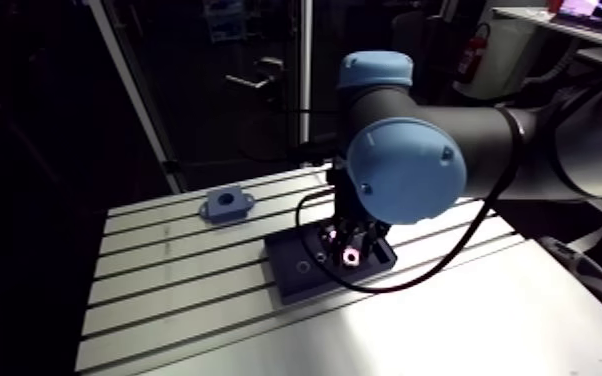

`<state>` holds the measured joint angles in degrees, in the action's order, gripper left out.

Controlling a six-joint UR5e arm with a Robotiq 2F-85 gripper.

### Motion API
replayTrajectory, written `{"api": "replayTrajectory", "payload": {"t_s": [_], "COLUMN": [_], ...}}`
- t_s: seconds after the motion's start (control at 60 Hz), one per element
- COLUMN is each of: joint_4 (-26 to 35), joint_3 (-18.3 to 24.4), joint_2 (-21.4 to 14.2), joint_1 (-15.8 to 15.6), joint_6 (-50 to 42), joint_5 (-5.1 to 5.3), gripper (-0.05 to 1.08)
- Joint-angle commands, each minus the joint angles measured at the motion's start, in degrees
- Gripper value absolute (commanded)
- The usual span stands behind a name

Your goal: Pick up the bearing and press it into the housing until flush.

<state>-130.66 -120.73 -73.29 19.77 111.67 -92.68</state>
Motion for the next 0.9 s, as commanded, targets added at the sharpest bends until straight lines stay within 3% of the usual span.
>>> {"api": "replayTrajectory", "payload": {"t_s": [0.017, 0.9], "joint_4": [0.0, 0.0], "joint_3": [0.0, 0.0], "joint_2": [0.0, -0.1], "joint_1": [-0.1, -0.2], "joint_6": [0.0, 0.0], "joint_5": [0.0, -0.09], "gripper": [0.45, 0.54]}}
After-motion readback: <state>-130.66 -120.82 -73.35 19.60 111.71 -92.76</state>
